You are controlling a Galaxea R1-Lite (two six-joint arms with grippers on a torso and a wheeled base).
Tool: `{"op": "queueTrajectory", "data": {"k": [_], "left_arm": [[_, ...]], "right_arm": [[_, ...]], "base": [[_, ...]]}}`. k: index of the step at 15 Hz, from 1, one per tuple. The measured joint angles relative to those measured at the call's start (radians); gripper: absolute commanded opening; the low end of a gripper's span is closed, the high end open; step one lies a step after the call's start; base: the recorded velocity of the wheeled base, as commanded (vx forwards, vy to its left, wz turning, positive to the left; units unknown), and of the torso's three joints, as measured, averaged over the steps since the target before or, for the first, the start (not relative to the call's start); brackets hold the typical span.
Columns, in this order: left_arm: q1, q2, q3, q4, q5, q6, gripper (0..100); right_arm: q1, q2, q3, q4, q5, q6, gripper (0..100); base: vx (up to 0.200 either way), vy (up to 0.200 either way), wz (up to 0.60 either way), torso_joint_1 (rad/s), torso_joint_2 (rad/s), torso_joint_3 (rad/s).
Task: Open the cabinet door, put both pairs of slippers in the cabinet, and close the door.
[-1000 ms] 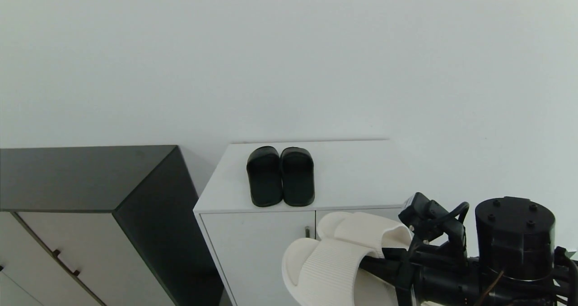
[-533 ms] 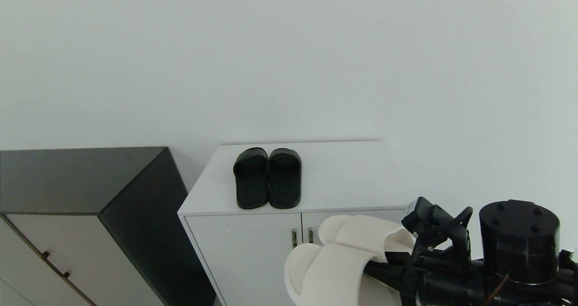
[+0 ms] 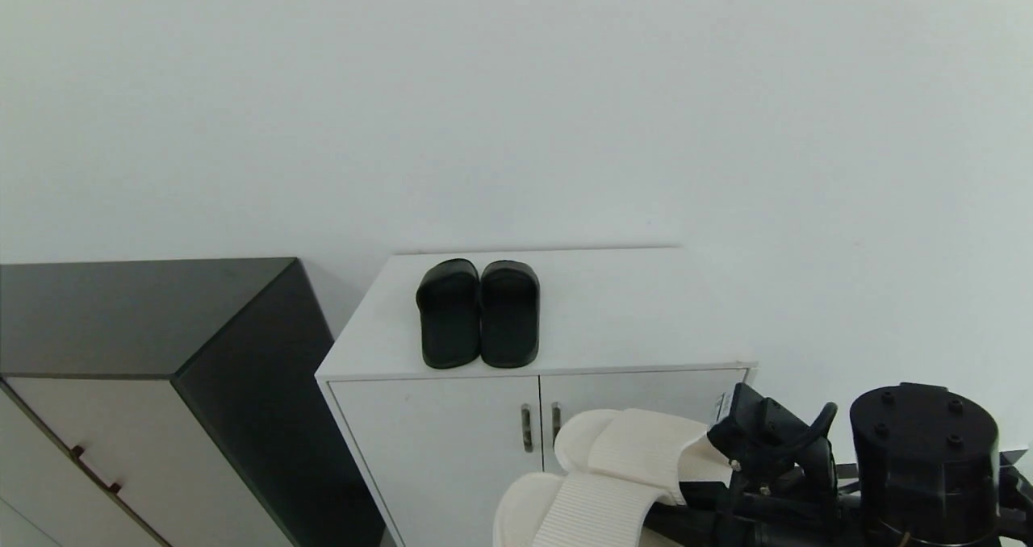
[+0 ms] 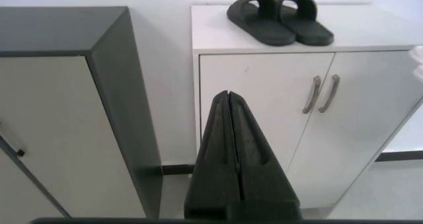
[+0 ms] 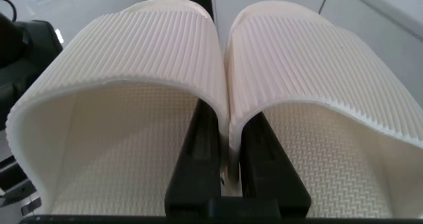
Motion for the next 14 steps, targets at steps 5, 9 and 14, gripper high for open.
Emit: {"op": "queueTrajectory", "data": {"k": [5,9,14], "left_arm": [[0.000,0.000,0.000,0.000,0.001,0.003,0],[0.000,0.000,0.000,0.000,0.000,0.009,100],[0.000,0.000,0.000,0.000,-0.008,0.062,100]], "right_arm": [[0.040,0.007,0.031,-0.001,-0.004,-0.004,0],[0.061,0.005,0.043,-0.024,-0.010,-0.006,0],[0.064,0.004,0.084,-0.087,-0.011,-0.017,0]], "base": [[0.000,0.000,0.00,-0.177,0.40,0.217],[0.000,0.000,0.00,-0.228,0.54,0.313],[0.000,0.000,0.00,-0.216,0.53,0.319]]}}
